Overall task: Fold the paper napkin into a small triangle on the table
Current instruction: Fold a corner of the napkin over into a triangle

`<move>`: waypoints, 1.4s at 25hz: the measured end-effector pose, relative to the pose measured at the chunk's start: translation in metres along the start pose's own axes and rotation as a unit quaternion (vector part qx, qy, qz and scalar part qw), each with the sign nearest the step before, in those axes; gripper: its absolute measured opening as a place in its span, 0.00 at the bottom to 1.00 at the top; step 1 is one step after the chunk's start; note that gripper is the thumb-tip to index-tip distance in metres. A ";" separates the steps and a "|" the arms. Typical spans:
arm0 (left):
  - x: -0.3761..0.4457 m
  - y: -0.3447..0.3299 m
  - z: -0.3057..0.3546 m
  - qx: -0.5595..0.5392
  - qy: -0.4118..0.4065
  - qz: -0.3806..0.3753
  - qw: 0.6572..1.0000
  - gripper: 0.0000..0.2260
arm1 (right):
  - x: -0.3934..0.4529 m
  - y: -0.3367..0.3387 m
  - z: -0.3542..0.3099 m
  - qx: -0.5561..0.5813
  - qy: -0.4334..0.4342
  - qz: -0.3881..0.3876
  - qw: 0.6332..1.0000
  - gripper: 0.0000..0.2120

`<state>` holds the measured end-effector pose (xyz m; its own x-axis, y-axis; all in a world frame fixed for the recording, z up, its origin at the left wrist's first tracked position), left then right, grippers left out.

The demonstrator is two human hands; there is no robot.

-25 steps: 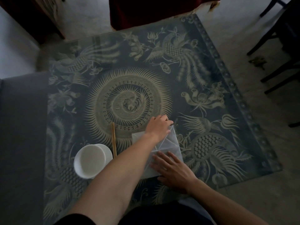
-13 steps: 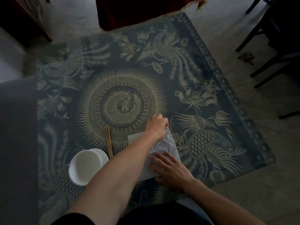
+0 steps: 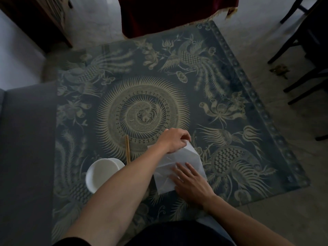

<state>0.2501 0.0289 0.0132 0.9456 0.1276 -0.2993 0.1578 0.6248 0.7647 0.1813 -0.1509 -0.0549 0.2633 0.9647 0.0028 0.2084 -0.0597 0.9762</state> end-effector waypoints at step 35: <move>-0.168 -0.075 -0.037 0.106 -0.049 0.149 0.982 0.05 | -0.075 0.026 0.009 0.013 0.061 0.115 0.991 0.21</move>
<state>0.0686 -0.0111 -0.0148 0.9799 0.1993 0.0042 -0.0844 0.3953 0.9146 0.1758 -0.2273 -0.0314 0.1908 0.9487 0.2521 0.1805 -0.2864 0.9410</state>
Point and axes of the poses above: each hand's wrist, its own x-axis towards the middle knuckle, its own y-axis out of the back of the hand, z = x × y, the point moved 2 cm from there along x, towards the middle knuckle, and after that the axes turned 7 degrees about z, right-handed, at the moved point
